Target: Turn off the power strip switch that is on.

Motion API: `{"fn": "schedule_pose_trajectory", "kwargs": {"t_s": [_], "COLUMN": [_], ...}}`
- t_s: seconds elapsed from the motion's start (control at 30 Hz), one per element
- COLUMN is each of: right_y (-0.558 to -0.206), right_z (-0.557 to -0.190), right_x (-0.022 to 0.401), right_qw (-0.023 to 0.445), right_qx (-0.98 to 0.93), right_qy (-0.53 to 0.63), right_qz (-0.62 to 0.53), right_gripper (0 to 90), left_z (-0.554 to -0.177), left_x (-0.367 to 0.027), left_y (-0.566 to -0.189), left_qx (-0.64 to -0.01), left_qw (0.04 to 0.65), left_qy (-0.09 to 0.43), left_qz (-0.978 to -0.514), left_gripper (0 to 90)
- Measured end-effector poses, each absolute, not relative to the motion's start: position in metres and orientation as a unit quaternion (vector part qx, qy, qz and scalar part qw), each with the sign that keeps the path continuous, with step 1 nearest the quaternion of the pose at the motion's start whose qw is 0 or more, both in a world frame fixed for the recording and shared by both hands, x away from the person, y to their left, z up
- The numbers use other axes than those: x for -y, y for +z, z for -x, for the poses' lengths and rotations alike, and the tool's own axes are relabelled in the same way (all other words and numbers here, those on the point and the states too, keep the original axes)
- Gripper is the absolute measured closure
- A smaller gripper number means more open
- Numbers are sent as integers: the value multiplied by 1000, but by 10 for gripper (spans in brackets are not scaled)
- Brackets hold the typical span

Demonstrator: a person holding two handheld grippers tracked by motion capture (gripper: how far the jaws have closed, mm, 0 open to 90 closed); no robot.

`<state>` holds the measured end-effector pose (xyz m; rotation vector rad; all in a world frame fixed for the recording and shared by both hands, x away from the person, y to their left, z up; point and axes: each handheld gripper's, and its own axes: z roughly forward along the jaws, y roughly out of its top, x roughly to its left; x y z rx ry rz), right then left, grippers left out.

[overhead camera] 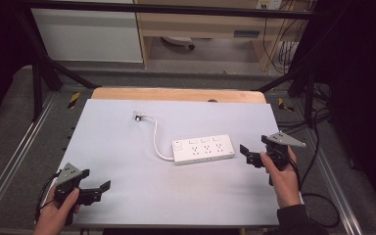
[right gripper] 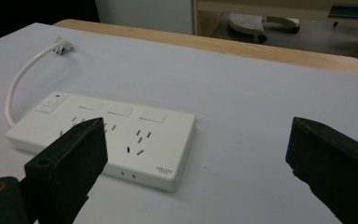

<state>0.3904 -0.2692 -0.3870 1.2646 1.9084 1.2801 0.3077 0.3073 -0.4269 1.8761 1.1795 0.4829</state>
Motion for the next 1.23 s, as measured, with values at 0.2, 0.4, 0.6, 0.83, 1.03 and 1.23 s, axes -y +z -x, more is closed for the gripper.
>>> {"fn": "schedule_pose_trajectory", "kwargs": {"t_s": [0.2,0.4,0.6,0.83,1.03,1.23], "right_y": [-396,-406,-416,-428,-437,-445], "right_z": [-383,-378,-374,-373,-376,-379], "right_x": [279,282,280,273,265,256], "right_qw": [261,270,270,256,242,229], "right_qx": [-698,-696,-701,-715,-728,-743], "right_qy": [475,473,470,460,448,429], "right_qz": [-468,-468,-464,-460,-459,-461], "right_gripper": [55,52,46,43,39,36], "left_z": [-308,-307,-307,-307,-307,-307], "left_x": [-307,-307,-307,-307,-306,-306], "left_y": [-427,-427,-427,-427,-427,-426], "left_qx": [-471,-471,-471,-471,-470,-469], "left_qw": [424,424,424,425,426,427], "left_qy": [193,192,192,193,192,192], "left_qz": [-749,-749,-749,-749,-749,-749], "left_gripper": [72,72,72,72,72,72]}}
